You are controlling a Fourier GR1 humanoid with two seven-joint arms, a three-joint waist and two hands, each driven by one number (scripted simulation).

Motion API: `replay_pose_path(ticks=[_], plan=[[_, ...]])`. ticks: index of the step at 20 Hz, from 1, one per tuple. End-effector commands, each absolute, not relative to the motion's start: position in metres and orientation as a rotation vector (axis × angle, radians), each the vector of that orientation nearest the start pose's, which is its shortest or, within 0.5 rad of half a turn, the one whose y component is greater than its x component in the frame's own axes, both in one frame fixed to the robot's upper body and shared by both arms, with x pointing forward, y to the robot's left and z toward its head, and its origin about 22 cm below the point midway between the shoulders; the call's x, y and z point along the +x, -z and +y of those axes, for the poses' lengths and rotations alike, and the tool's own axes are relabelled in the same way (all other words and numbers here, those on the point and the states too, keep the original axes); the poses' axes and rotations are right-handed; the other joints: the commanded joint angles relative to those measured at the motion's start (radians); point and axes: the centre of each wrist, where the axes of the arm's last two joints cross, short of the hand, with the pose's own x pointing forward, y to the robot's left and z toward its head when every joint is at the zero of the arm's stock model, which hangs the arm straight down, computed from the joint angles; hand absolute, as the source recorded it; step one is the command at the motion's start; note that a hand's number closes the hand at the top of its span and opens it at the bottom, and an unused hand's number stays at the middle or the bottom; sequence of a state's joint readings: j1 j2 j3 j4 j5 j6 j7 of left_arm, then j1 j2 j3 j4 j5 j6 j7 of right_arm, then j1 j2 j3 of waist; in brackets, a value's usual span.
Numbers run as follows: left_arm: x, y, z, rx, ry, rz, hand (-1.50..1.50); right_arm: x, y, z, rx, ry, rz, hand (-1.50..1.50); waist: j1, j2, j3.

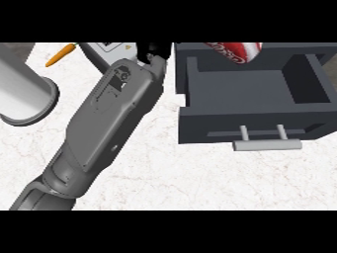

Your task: Pick up the can, place it into the drawer and close the drawer

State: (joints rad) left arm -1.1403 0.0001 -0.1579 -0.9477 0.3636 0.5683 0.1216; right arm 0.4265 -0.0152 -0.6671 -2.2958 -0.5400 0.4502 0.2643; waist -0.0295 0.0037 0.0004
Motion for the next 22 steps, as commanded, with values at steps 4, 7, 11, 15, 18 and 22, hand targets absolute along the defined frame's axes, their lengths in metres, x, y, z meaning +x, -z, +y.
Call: replay_pose_path(ticks=[4, 7, 11, 15, 18, 22], plan=[[0.413, -0.197, 0.018, -0.182, -0.073, -1.713, 1.5, 0.07, -0.115, -0.369, -0.121, 0.116, -1.796, -1.5, -0.014, 0.002, 0.001], [0.41, -0.218, -0.002, -0.161, -0.06, -1.722, 1.5, 0.082, -0.125, -0.368, -0.146, 0.126, -1.805, -1.5, -0.015, 0.003, 0.0], [0.414, -0.189, 0.001, -0.13, -0.081, -1.701, 1.5, 0.079, -0.13, -0.368, -0.122, 0.105, -1.796, -1.5, -0.044, 0.007, 0.001], [0.42, -0.206, -0.006, -0.135, -0.052, -1.692, 1.5, 0.084, -0.128, -0.358, -0.14, 0.12, -1.805, -1.5, -0.026, 0.007, 0.001], [0.419, -0.202, -0.012, -0.102, -0.044, -1.662, 1.5, 0.084, -0.131, -0.361, -0.098, 0.125, -1.802, -1.5, -0.035, 0.007, 0.001], [0.414, -0.18, -0.012, -0.095, -0.034, -1.66, 1.5, 0.088, -0.132, -0.355, -0.104, 0.105, -1.8, -1.5, -0.046, 0.01, 0.001]])
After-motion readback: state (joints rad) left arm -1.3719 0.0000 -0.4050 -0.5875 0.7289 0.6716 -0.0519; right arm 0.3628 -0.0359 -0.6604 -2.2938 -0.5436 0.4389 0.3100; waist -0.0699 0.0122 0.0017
